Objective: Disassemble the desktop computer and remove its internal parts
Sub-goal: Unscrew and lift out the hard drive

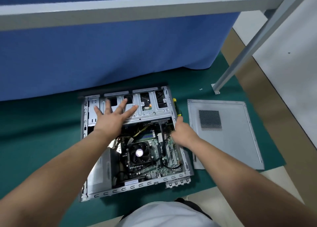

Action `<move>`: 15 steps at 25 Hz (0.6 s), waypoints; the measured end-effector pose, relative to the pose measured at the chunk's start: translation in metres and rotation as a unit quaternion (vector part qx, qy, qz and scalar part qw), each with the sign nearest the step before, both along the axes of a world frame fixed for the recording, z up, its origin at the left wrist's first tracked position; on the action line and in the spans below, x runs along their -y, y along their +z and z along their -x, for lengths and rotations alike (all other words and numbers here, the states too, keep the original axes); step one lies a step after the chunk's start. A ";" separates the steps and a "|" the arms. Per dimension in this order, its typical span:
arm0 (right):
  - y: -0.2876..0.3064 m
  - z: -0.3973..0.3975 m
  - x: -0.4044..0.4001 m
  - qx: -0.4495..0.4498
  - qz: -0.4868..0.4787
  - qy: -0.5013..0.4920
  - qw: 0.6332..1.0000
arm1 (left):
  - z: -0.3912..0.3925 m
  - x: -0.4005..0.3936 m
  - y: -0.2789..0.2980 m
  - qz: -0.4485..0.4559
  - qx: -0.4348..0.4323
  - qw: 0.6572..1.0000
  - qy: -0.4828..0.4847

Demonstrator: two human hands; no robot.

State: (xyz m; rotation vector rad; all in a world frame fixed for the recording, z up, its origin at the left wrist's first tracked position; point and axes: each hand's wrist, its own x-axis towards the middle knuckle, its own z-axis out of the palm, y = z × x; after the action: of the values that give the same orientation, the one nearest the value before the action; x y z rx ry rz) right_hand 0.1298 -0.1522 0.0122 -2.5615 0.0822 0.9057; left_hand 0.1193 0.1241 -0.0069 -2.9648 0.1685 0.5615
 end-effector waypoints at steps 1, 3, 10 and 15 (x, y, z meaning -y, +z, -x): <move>0.001 0.000 -0.001 0.009 0.012 0.006 1.000 | 0.000 0.000 0.000 -0.001 -0.003 1.000 -0.007; 0.003 0.002 -0.002 0.013 0.026 0.008 1.000 | 0.001 0.001 0.001 0.000 -0.008 1.000 -0.014; -0.003 0.021 -0.006 0.016 0.021 0.038 0.999 | 0.032 -0.012 -0.012 0.011 0.007 1.000 -0.013; -0.008 0.025 -0.002 0.007 0.006 0.059 0.998 | 0.032 -0.014 -0.004 0.057 -0.031 0.997 0.035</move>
State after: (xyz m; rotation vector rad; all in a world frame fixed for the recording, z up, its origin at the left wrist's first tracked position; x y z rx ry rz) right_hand 0.1046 -0.1506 0.0041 -2.6072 -0.0693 0.9333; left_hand 0.0874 0.1384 -0.0111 -3.0757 0.1063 0.6757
